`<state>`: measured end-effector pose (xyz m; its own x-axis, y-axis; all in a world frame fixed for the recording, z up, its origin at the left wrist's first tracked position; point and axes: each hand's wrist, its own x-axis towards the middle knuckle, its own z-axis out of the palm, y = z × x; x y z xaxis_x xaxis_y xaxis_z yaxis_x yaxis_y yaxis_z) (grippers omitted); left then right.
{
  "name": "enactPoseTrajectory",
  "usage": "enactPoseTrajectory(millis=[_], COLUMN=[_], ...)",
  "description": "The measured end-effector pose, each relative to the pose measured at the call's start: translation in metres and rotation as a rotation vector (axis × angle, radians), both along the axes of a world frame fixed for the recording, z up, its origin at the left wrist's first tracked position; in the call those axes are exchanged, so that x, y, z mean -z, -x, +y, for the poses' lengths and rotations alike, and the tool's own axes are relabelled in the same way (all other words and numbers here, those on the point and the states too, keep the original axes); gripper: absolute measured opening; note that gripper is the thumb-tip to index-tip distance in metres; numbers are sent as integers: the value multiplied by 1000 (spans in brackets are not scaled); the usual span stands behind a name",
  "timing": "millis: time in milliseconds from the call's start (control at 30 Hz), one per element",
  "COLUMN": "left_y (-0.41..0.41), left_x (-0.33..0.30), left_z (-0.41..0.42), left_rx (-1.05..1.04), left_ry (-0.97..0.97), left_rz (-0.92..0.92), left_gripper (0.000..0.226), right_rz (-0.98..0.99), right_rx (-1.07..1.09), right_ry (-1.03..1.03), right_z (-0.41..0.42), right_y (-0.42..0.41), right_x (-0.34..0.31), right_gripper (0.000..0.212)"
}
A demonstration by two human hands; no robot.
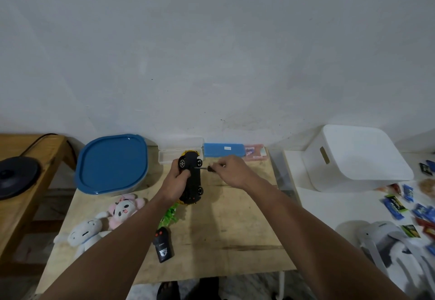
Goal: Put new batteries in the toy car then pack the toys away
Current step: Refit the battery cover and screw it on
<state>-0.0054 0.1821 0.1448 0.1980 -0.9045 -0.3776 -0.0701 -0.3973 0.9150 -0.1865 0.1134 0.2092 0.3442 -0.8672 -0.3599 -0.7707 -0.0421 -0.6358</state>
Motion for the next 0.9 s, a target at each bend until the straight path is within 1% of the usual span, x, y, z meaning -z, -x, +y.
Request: enactPoseTrajectory(millis=[133,167,233,267,367,400,467,500,600,633,733,833,900], left_y=[1,1,2,2,3,3,3,3,3,3,1,2,2], left_x=[1,1,1,1,1,1,0,0,1,1,2,2,3], left_z=[2,3,5,4,2,2,2,1,1,0,-1,-3,-5], left_rx=[12,24,40,45,39,35,32,33,38,39,47,51,52], left_ry=[-16,-18,-19,-19,-16,-19,-18,-14,-19,-23,-33,-37,-44], left_rz=[-12,-18,-25,-25,-18,-15,-12,-10,-5,-4,0,2,10], left_gripper=[36,35,34,34,36,36,35,34,34,35,35,36,37], right_rz=[-9,-6,-2,-6,-22,-16,-11,-3,-5,-2,6,2,-5], right_rx=[12,7,8,16,48,48,36,37,53,49,41,54,48], right_ry=[-18,-14,-13,-19,-34,-37,-42,-42,-55,-60,-54,-66,-72], right_z=[1,0,-1,0,0,-1,0,0,0,0,-1,0,-1], right_y=[-1,0,1,1,3,3,1,1,1,1,-1,0,0], right_x=[2,2,3,1,3,3,3,2,4,5,8,6,9], right_gripper=[26,28,39,38,23,23,37,40,24,24,39,27,29])
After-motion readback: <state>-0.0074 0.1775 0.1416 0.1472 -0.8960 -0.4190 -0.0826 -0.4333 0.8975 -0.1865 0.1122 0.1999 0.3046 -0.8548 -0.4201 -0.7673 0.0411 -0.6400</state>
